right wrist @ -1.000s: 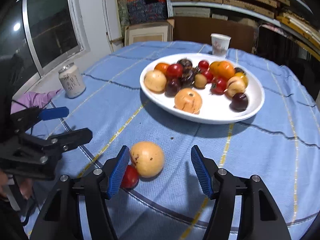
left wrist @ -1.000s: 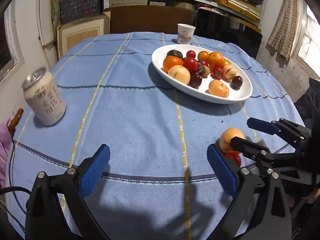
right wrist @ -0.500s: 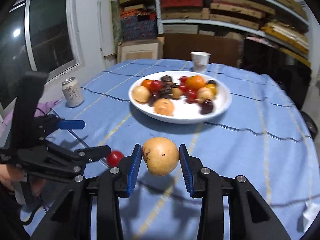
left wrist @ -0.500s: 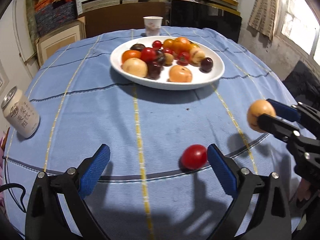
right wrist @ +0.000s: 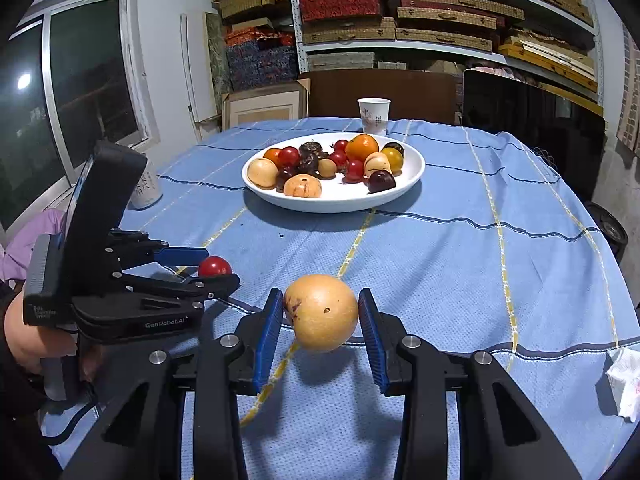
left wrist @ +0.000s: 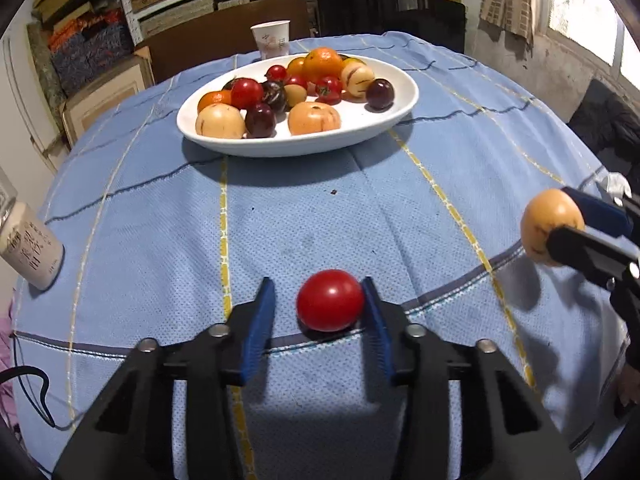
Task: Organize fruits
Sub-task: 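Grasp a pale round fruit with the right tool while the left tool grasps the last red tomato, then carry the pale fruit and red tomato to the white plate and open both tools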
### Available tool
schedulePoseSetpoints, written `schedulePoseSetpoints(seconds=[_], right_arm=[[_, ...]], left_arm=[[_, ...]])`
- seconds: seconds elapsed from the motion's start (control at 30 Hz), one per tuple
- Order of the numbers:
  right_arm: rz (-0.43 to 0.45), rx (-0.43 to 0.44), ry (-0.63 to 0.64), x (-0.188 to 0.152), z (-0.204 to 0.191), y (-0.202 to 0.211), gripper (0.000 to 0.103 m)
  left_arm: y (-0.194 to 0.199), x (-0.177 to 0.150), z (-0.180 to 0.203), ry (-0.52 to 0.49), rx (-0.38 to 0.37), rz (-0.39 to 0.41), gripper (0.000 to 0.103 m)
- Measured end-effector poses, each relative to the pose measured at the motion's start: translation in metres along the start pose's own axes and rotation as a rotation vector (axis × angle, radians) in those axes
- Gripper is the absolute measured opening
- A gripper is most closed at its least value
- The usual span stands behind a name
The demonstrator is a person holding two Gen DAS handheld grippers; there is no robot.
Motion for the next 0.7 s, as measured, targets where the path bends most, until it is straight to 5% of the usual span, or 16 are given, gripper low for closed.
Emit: schedulePoseSetpoints(seconds=[0.7], right_arm=[[0.048,0.001,-0.002,0.015,-0.006,0.026,0.039]], left_arm=[[0.067,-0.009,-0.021,0.083,-0.021,0.144,0.031]])
Point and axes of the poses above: each gripper's, at about its wrist camera, not at the fingertips, and y roughly against the way its jaws point, z to its right, x to its top, the point moved 7 cm from there along -y, roughly the way its jaws point, and after that the axes turned 13 degrees about -z, right-handed, at the moved point
